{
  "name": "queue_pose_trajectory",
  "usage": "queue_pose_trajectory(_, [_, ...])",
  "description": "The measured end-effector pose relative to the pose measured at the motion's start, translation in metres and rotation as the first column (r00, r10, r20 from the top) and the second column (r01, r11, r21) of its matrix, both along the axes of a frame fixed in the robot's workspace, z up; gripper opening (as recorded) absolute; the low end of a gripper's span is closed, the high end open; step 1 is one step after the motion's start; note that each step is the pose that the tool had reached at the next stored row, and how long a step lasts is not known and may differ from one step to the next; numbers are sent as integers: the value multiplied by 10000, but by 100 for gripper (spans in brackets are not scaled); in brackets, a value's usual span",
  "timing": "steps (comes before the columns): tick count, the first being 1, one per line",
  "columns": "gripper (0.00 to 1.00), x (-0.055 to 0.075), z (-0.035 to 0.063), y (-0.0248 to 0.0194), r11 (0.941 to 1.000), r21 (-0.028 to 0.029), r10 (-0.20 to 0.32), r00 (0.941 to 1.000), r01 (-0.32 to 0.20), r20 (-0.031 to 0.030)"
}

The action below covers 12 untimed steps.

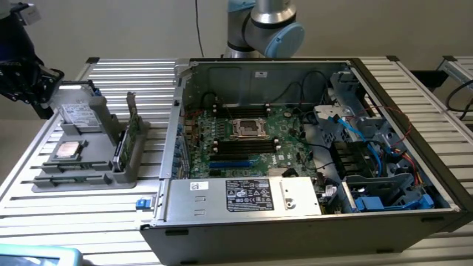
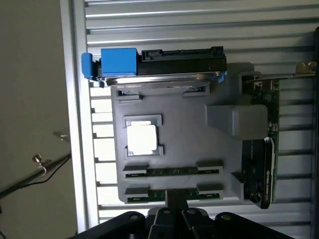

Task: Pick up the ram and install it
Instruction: 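Pick up the ram and move it above insertion slot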

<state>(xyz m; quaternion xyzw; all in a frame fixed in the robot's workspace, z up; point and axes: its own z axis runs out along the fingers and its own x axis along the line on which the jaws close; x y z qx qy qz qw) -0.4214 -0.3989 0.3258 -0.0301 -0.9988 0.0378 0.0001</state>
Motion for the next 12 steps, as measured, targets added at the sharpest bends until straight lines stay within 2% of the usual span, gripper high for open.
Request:
queue_pose_trajectory(2, [12,0,-1,0,10000,1,3,10000,-3,0])
queue_pose_trajectory(4, [24,0,-1,0,10000,0,3,10000,-3,0])
queue_pose_trajectory(5, [24,0,-1,0,10000,0,3,10000,-3,0])
queue_pose_trajectory(6, [30,0,-1,0,10000,0,3,10000,-3,0])
queue_pose_trajectory(7, [30,0,-1,0,10000,1,3,10000,-3,0])
queue_pose_trajectory(8, [36,-1,-2,0,10000,0,2,10000,-2,1])
queue_pose_trajectory(10, [36,-8,-6,0,9999,1,110,9999,-110,4])
queue_pose_trajectory(12, [36,-7,-5,0,9989,1,459,9989,-459,2])
